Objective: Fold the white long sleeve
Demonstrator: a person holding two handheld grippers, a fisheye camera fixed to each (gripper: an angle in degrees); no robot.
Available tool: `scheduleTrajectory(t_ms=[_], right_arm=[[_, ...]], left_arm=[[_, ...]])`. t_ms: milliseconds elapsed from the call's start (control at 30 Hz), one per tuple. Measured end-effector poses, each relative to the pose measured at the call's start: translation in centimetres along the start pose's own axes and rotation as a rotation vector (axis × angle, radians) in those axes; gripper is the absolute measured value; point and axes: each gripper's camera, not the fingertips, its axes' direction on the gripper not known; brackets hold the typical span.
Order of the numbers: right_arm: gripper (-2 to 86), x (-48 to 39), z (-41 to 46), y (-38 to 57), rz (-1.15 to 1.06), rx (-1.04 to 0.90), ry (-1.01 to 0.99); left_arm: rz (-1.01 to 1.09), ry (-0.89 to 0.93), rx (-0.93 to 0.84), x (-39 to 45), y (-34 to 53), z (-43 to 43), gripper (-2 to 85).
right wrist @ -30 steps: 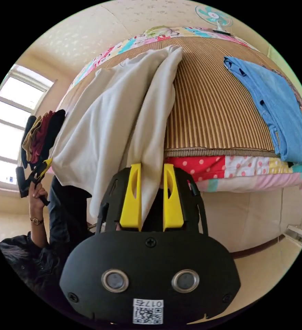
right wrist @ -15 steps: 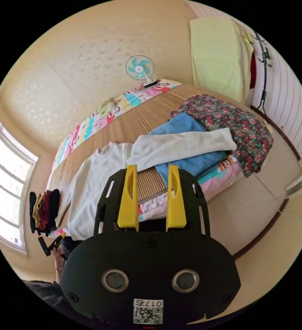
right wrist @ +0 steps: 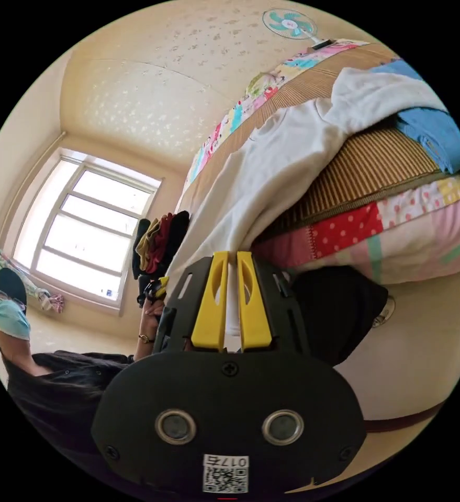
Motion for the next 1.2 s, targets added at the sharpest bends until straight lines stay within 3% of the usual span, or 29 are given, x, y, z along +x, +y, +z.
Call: scheduleTrajectory(t_ms=[133, 233, 300, 367, 433, 567, 633, 767, 900, 1033, 1133, 1200], right_arm=[[2.0, -7.9, -12.4, -0.1, -0.184, 0.239, 0.107], [2.7, -9.8, -16.8, 0.1, -0.146, 0.283, 0.293], [5.9, -6.9, -14.9, 0.5, -0.011, 0.194, 0.53], [9.9, -3.2, -11.3, 1.3, 0.065, 0.049, 0.6], [11.8, 0.6, -7.6, 3.2, 0.123, -0.034, 0.594], [11.6, 6.9, -0.2, 7.7, 0.196, -0.125, 0.399], [10.3, 7.7, 1.3, 9.1, 0.197, -0.124, 0.335], [7.1, 5.9, 0.5, 9.9, 0.163, -0.153, 0.408], [6.5, 3.9, 1.9, 9.9, 0.114, -0.212, 0.515], [6.2, 3.0, 2.3, 10.2, 0.123, -0.224, 0.562], [5.6, 2.2, 1.4, 10.6, 0.17, -0.198, 0.574], [3.9, -0.4, -0.5, 10.7, 0.134, -0.074, 0.635]], left_arm=[[0.05, 0.082, -0.161, 2.8, 0.7, 0.2, 3.8], [0.035, -0.073, -0.279, 2.7, 1.5, 1.6, 4.2], [-0.002, -0.179, -0.294, 1.6, 1.6, 1.6, 4.8], [-0.02, -0.228, -0.279, 0.6, 1.4, 1.2, 6.1], [-0.009, -0.257, -0.22, 0.2, 1.3, 0.5, 7.3], [0.013, -0.347, -0.147, 0.2, 1.3, 0.1, 9.9], [0.014, -0.402, -0.046, 0.4, 1.2, -1.5, 10.0], [-0.069, -0.455, 0.238, 0.2, -0.6, -7.6, 12.6], [-0.365, -0.548, 0.595, -2.2, -3.3, -15.1, 17.9], [-0.544, -0.443, 0.748, -5.8, -3.4, -16.6, 13.6], [-0.55, -0.406, 0.843, -6.0, -2.2, -16.5, 12.6], [-0.467, -0.397, 0.916, -4.8, -1.0, -16.5, 12.9]])
